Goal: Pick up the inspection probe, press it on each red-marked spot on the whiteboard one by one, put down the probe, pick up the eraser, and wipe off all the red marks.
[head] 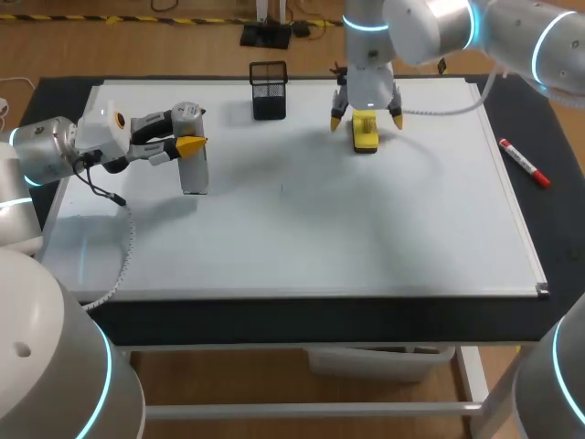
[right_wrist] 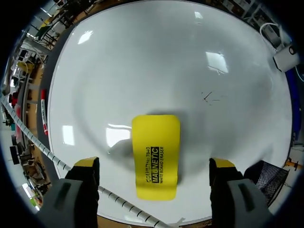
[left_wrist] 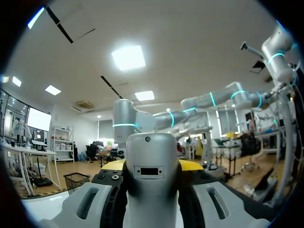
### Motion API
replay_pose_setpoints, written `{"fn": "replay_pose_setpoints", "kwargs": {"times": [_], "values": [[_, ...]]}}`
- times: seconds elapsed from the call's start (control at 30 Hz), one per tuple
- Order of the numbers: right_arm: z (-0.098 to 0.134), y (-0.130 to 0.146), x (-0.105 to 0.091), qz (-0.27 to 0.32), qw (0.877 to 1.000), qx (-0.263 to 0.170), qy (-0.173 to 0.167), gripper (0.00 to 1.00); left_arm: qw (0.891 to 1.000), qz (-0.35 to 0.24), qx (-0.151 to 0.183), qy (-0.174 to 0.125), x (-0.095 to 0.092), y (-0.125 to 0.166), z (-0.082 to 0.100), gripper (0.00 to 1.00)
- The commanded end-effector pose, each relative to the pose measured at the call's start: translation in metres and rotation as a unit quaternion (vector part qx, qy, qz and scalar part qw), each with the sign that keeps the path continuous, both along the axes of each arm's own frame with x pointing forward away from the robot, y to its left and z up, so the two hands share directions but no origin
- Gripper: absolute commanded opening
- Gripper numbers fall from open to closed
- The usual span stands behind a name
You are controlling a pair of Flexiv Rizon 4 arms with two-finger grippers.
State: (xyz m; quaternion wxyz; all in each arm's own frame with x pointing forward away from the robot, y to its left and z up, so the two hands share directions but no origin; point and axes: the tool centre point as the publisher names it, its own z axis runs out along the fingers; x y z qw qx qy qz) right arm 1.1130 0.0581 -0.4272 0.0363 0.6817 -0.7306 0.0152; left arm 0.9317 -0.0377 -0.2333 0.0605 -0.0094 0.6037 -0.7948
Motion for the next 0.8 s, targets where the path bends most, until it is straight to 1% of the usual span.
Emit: {"fn": "replay_pose_setpoints", "kwargs": {"times": [0.03, 0.13, 0.23, 0.33, 0.43, 0.47, 0.5, 0.57, 0.6, 0.63, 0.7, 0.77, 0.8], "values": [[0.011, -0.008, -0.004, -0.026, 1.0, 0.009, -0.007, 1.0, 1.0, 0.001, -0.001, -0.001, 0.0, -0.001, 0.0, 0.0], [0.02, -0.018, -0.006, -0.075, 0.997, 0.023, -0.014, 1.0, 1.0, 0.001, -0.001, -0.001, 0.0, -0.001, 0.0, 0.0], [0.025, -0.028, -0.007, -0.126, 0.991, 0.029, -0.016, 1.0, 1.0, 0.001, -0.001, -0.001, 0.0, -0.001, 0.0, 0.0], [0.03, -0.039, -0.006, -0.175, 0.984, 0.042, -0.013, 1.0, 1.0, 0.001, -0.001, -0.001, 0.0, -0.001, 0.0, 0.0], [0.038, -0.051, -0.007, -0.217, 0.974, 0.057, -0.018, 1.0, 1.0, 0.001, -0.001, -0.001, 0.0, -0.001, 0.0, 0.0], [0.041, -0.055, -0.006, -0.229, 0.972, 0.053, -0.017, 1.0, 1.0, 0.001, -0.001, -0.001, 0.0, -0.001, 0.0, 0.0], [0.043, -0.059, -0.006, -0.245, 0.968, 0.046, -0.018, 1.0, 1.0, 0.001, -0.001, -0.001, 0.0, -0.001, 0.0, 0.0], [0.048, -0.067, -0.006, -0.276, 0.959, 0.057, -0.017, 1.0, 1.0, 0.001, -0.001, -0.001, 0.0, -0.001, 0.0, 0.0], [0.049, -0.071, -0.006, -0.294, 0.954, 0.05, -0.013, 1.0, 1.0, 0.001, -0.001, -0.001, 0.0, -0.001, 0.0, 0.0], [0.051, -0.075, -0.006, -0.308, 0.95, 0.054, -0.017, 1.0, 1.0, 0.001, -0.001, -0.001, 0.0, -0.001, 0.0, 0.0], [0.054, -0.082, -0.004, -0.34, 0.939, 0.056, -0.008, 1.0, 1.0, 0.001, -0.001, -0.001, 0.0, -0.001, 0.0, 0.0], [0.058, -0.089, -0.002, -0.373, 0.926, 0.047, 0.014, 1.0, 1.0, 0.001, -0.001, -0.001, 0.0, -0.001, 0.0, 0.0], [0.06, -0.091, -0.001, -0.384, 0.922, 0.051, 0.021, 1.0, 1.0, 0.001, -0.001, -0.001, 0.0, -0.001, 0.0, 0.0]]}}
